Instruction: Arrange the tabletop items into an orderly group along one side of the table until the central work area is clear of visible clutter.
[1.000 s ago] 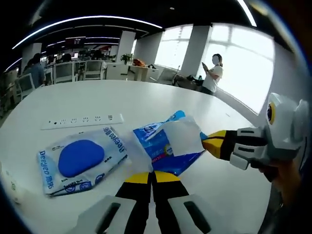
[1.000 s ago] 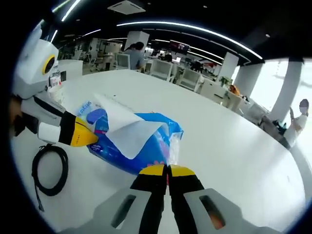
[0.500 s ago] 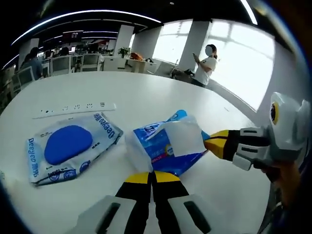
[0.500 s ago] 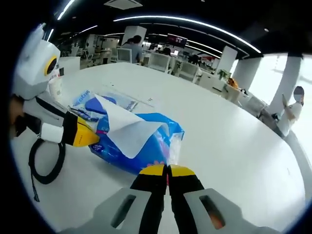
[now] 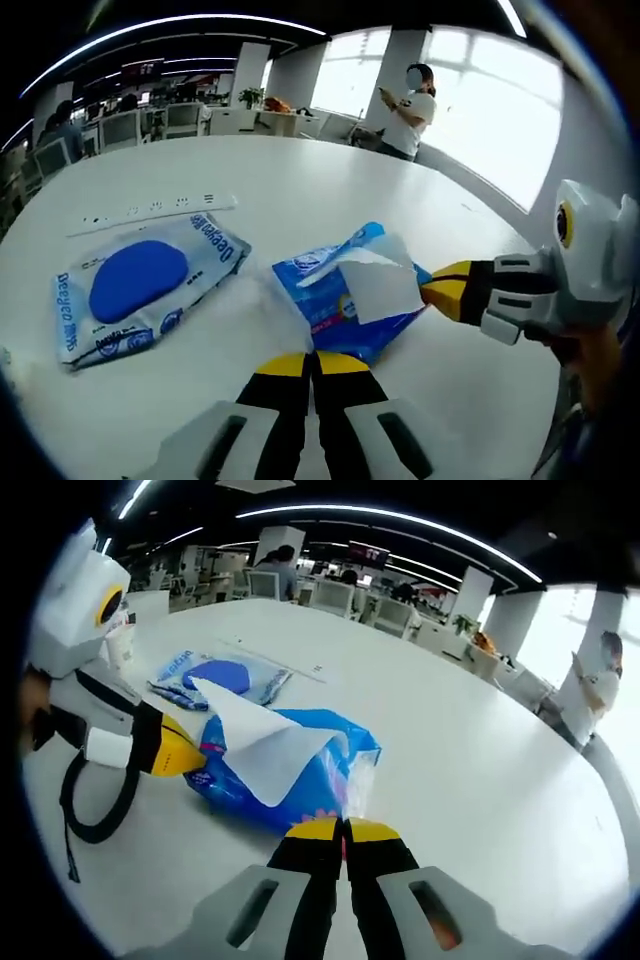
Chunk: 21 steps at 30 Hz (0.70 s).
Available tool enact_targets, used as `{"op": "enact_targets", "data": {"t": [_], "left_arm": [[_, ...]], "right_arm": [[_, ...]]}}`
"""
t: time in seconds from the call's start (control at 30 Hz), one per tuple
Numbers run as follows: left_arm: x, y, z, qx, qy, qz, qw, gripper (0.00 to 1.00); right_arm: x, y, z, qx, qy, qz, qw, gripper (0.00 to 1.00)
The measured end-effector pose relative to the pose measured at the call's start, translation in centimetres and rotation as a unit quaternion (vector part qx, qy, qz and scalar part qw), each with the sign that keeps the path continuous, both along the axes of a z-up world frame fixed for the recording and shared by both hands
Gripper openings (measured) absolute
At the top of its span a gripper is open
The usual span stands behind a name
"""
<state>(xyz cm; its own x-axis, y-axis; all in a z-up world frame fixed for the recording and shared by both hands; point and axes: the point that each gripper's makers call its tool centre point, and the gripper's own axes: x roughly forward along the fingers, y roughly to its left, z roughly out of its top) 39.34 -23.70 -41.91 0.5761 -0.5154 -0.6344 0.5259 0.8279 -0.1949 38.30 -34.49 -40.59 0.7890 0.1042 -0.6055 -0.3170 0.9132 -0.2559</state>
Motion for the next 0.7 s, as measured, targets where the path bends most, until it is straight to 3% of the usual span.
{"op": "enact_targets", "data": {"t": [0.4,0.7], "left_arm": [[-0.2,0.3,-0.5,0.016,-0.003,-0.012,0.9998,0.0],[-0.6,0.5,-0.5,0.007,0.011,-0.013,0.9998,0.02]], "right_arm": [[-0.9,-0.1,-1.1,0.045,0.029,-0.021,0.9984,0.0],[-1.6,-0.5,-1.6,0.049,0.04,-0.031,0.9975,0.08]]}}
